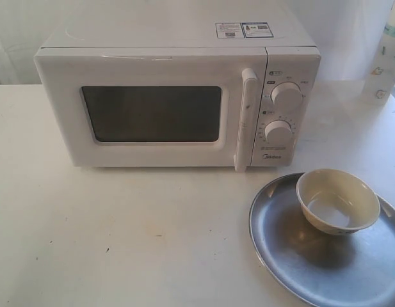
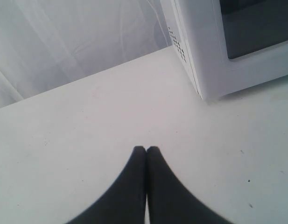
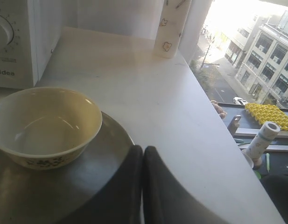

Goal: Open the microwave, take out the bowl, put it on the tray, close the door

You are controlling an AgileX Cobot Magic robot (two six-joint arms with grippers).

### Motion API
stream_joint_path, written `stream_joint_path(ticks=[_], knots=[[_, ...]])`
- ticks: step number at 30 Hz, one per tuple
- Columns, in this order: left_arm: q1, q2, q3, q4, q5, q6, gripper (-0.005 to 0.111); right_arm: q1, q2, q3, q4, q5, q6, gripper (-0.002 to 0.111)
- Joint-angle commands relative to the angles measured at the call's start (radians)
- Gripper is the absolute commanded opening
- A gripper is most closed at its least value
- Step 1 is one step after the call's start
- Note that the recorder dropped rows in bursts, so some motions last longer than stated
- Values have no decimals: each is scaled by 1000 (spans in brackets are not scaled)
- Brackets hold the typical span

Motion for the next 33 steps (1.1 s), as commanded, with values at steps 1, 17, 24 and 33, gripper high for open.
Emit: stream_joint_path(ticks=[1, 17, 24, 33], knots=[[-5, -2, -3, 2, -4, -2, 0, -7, -7, 2, 4, -14, 5, 0], [-5, -2, -3, 0, 0, -4, 0, -7, -7, 2, 4, -14, 5, 0], [-5, -2, -3, -139, 165, -63, 0, -7, -7, 2, 4, -14, 5, 0], [-5, -2, -3, -142, 204, -104, 0, -7, -7, 2, 4, -14, 5, 0]])
